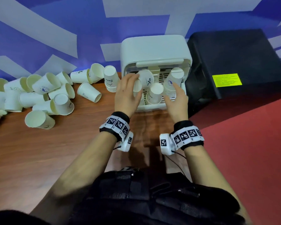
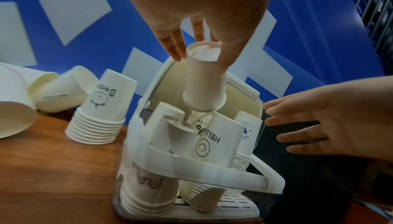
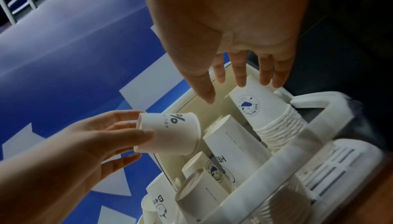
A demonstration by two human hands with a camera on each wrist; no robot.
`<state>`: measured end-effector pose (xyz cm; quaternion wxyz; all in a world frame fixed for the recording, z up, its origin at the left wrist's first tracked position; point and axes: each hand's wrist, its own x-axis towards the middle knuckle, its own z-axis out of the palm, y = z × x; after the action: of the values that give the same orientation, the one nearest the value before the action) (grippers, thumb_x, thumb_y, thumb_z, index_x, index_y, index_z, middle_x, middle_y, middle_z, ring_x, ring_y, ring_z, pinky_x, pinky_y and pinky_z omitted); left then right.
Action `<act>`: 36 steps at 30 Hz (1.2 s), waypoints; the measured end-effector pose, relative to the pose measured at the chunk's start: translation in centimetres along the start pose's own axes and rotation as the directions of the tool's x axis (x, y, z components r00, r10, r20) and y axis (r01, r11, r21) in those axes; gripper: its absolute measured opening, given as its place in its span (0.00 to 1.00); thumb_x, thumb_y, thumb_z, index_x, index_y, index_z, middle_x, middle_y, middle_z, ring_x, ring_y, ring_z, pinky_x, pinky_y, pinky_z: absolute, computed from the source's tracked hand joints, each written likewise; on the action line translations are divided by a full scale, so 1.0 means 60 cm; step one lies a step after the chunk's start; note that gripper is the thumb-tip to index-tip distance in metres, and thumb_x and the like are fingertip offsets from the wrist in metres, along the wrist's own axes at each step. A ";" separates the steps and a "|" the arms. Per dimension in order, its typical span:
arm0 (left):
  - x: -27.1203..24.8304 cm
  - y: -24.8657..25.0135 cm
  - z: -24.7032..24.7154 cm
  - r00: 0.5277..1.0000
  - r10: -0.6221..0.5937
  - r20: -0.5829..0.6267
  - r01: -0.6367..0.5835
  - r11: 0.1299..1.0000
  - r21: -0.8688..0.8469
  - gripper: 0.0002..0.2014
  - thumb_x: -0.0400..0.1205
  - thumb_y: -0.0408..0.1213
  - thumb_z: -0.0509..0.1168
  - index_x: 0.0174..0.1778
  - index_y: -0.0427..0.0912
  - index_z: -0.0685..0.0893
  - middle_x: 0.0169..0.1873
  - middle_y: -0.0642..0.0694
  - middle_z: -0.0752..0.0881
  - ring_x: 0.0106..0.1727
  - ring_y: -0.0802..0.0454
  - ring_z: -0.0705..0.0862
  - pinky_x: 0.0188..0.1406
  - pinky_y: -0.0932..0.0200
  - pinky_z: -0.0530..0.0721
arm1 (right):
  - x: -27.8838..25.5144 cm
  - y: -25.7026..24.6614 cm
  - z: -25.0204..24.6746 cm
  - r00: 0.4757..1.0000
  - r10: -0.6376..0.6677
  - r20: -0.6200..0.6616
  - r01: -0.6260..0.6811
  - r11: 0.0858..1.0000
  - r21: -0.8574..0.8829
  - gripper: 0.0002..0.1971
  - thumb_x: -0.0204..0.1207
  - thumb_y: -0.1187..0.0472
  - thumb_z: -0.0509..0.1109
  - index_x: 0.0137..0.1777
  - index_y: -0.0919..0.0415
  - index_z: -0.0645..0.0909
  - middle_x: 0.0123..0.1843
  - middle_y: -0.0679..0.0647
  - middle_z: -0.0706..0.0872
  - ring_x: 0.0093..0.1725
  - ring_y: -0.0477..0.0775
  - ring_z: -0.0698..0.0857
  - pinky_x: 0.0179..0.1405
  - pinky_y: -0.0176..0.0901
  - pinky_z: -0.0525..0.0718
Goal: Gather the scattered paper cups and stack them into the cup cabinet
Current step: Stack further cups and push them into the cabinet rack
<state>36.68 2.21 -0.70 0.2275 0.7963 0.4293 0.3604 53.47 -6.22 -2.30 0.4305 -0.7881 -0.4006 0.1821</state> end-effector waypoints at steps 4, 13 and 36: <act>0.017 0.000 0.027 0.999 0.042 0.008 -0.043 0.997 0.060 0.22 0.77 0.33 0.66 0.68 0.41 0.78 0.66 0.39 0.75 0.68 0.43 0.73 0.63 0.45 0.79 | -0.011 0.015 -0.012 0.994 0.089 -0.061 -0.088 0.996 0.030 0.27 0.75 0.60 0.69 0.75 0.59 0.73 0.70 0.59 0.79 0.70 0.58 0.74 0.72 0.56 0.72; 0.039 -0.014 0.072 0.980 0.200 0.013 -0.200 0.971 0.131 0.24 0.74 0.27 0.65 0.67 0.38 0.75 0.61 0.33 0.77 0.61 0.37 0.77 0.57 0.47 0.80 | -0.022 0.022 -0.006 0.985 0.149 -0.090 -0.139 0.984 0.109 0.24 0.78 0.63 0.67 0.75 0.58 0.73 0.70 0.57 0.77 0.72 0.55 0.73 0.72 0.57 0.72; 0.064 -0.032 0.127 0.948 0.118 0.294 -0.181 0.963 0.197 0.28 0.84 0.50 0.58 0.79 0.41 0.67 0.75 0.34 0.70 0.76 0.34 0.68 0.78 0.43 0.62 | -0.026 0.035 0.013 0.968 0.223 -0.114 -0.210 0.971 0.118 0.24 0.77 0.60 0.63 0.74 0.56 0.74 0.70 0.51 0.78 0.70 0.54 0.75 0.71 0.60 0.74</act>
<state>42.96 6.06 -5.36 0.1675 0.8899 0.3685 0.2102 53.00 -7.67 -4.58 0.4731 -0.8135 -0.2738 0.1986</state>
